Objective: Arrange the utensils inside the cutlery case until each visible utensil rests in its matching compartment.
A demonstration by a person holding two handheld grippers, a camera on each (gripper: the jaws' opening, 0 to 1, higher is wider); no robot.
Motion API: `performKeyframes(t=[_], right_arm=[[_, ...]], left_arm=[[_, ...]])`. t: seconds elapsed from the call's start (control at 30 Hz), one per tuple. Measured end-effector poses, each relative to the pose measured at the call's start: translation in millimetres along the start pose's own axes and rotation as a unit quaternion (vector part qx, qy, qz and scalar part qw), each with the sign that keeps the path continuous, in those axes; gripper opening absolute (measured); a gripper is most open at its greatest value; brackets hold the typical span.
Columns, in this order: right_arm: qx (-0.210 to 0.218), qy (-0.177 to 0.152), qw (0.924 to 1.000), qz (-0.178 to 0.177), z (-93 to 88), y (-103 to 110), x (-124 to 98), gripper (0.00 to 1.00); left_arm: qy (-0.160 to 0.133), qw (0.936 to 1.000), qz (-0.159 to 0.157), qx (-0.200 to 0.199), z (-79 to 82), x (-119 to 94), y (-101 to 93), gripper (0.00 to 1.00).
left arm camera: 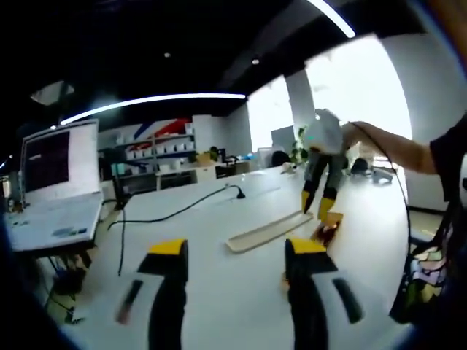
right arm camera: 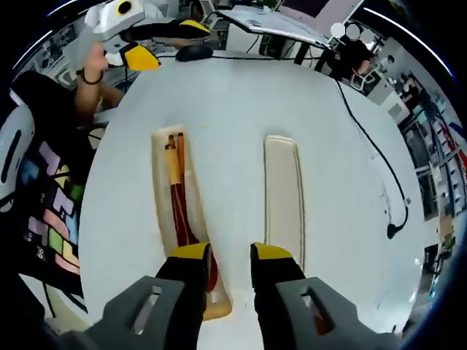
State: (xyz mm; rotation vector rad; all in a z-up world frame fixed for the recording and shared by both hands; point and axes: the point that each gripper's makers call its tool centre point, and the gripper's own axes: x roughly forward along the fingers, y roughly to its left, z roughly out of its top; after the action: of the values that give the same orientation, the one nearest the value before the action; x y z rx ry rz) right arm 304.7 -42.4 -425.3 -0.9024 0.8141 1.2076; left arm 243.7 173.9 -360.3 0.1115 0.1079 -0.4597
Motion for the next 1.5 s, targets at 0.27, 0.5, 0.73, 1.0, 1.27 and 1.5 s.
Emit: performKeyframes(t=[0.27,0.5,0.73,1.0,1.27,1.5], right_arm=[[0.106,-0.066,0.9909,-0.050,-46.9,-31.6,-30.2,0.29],[0.174,-0.083,0.9793,-0.061,-99.6,-36.9,-29.1,0.27],[0.227,-0.153,0.9606,-0.045,-110.3,-35.3,-21.0,0.29],[0.343,-0.274,0.8983,-0.006,-98.4,-43.3,-23.2,0.29],[0.390,-0.288,0.8745,-0.007,-105.1,-49.0,-14.2,0.28],[0.408,-0.305,0.8602,-0.025,-109.1,-64.1,-16.6,0.26]], left_arm=[[-0.038,0.9919,-0.012,-0.121,-3.1,18.0,14.8,0.38],[-0.030,0.9865,-0.030,-0.158,-1.1,56.1,10.0,0.32],[0.030,0.9734,-0.080,-0.213,-16.1,97.6,-4.3,0.29],[0.057,0.9713,-0.117,-0.199,-11.5,131.0,-18.2,0.45],[0.093,0.9677,-0.119,-0.202,-30.4,153.8,-20.9,0.59],[0.129,0.9537,-0.133,-0.237,-45.0,159.7,-26.8,0.61]])
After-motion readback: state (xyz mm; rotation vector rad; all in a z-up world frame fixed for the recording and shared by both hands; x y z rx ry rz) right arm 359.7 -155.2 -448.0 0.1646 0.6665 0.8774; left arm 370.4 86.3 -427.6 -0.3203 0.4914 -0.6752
